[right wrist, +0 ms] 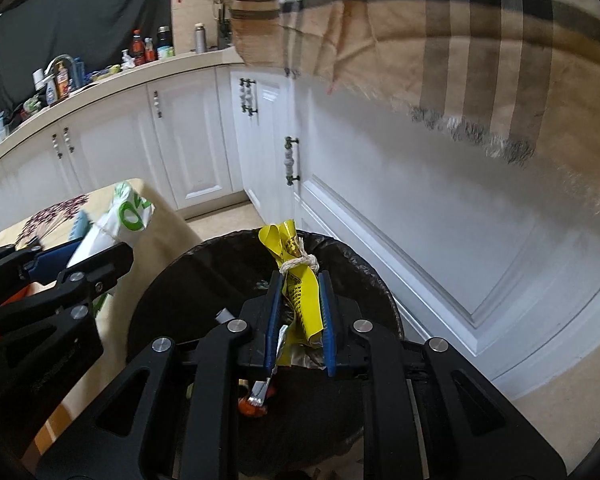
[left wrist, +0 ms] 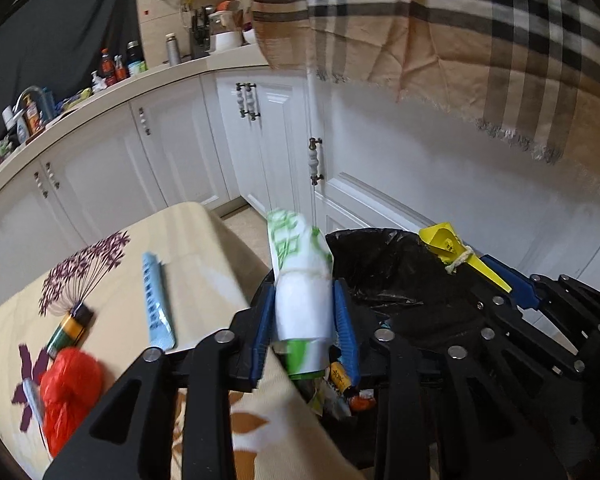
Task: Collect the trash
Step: 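Carry both wrappers over the bin and open both tools to drop them, then grasp the red plastic bag with the right tool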
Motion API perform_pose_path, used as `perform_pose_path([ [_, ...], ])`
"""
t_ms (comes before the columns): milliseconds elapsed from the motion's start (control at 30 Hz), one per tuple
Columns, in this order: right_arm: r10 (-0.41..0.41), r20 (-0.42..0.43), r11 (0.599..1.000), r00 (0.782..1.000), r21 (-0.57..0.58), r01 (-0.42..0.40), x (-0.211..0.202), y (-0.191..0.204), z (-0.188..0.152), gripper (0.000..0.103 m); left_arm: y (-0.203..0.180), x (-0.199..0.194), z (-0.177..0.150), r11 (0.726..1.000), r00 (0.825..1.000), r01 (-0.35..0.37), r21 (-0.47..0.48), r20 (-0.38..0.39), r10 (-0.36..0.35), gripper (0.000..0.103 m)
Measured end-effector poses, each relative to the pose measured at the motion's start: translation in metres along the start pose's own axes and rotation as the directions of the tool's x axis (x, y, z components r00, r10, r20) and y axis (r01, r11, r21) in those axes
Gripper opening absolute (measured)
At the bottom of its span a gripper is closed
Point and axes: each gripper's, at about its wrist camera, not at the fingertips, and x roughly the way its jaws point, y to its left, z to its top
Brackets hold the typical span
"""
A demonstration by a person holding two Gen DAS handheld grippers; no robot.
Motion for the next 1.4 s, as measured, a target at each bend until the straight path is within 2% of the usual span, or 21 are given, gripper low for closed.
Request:
perform_pose_path([
  [33, -0.002, -0.008, 1.0, 1.0, 0.008, 0.002, 0.006, -0.002, 0.0, 0.018, 0.0, 0.001, 0.001, 1.0, 1.0, -0.006, 0.002, 0.004, 0.006, 0.047],
  [67, -0.004, -0.018, 1.0, 1.0, 0.014, 0.004, 0.011, -0.004, 0.0, 0.019, 0.0, 0.002, 0.002, 1.0, 1.0, -0.01, -0.003, 0.008, 0.01, 0.051],
  [167, -0.017, -0.028, 1.0, 0.999, 0.023, 0.017, 0.017, -0.007, -0.003, 0.031, 0.003, 0.004, 0.003, 1.0, 1.0, -0.012, -0.019, 0.005, 0.012, 0.056],
  [433, -0.023, -0.03, 0.999, 0.999, 0.024, 0.023, 0.007, -0.003, -0.007, 0.033, 0.017, -0.009, -0.001, 0.998, 1.0, -0.016, -0.059, 0.002, 0.017, 0.062],
  [533, -0.01, -0.021, 1.0, 1.0, 0.024, 0.011, -0.005, 0.003, -0.008, 0.039, 0.026, -0.024, -0.007, 0.997, 1.0, -0.02, -0.07, 0.012, 0.021, 0.063],
  [767, 0.045, -0.016, 0.999, 0.999, 0.015, -0.045, -0.034, 0.029, -0.013, 0.04, 0.061, -0.06, -0.031, 0.99, 0.998, -0.056, -0.132, 0.02, 0.059, 0.065],
  [967, 0.118, -0.007, 0.993, 0.993, -0.018, -0.118, -0.059, 0.068, -0.015, 0.042, 0.108, -0.093, -0.059, 0.97, 0.99, -0.132, -0.205, 0.016, 0.139, 0.068],
  [1100, 0.175, -0.002, 0.983, 0.985, -0.058, -0.174, -0.071, 0.104, -0.017, 0.048, 0.146, -0.113, -0.081, 0.942, 0.979, -0.194, -0.272, -0.001, 0.202, 0.068],
  [1400, 0.255, -0.021, 0.955, 0.967, -0.153, -0.256, -0.081, 0.18, -0.021, 0.049, 0.206, -0.141, -0.117, 0.885, 0.953, -0.295, -0.359, -0.044, 0.3, 0.068],
])
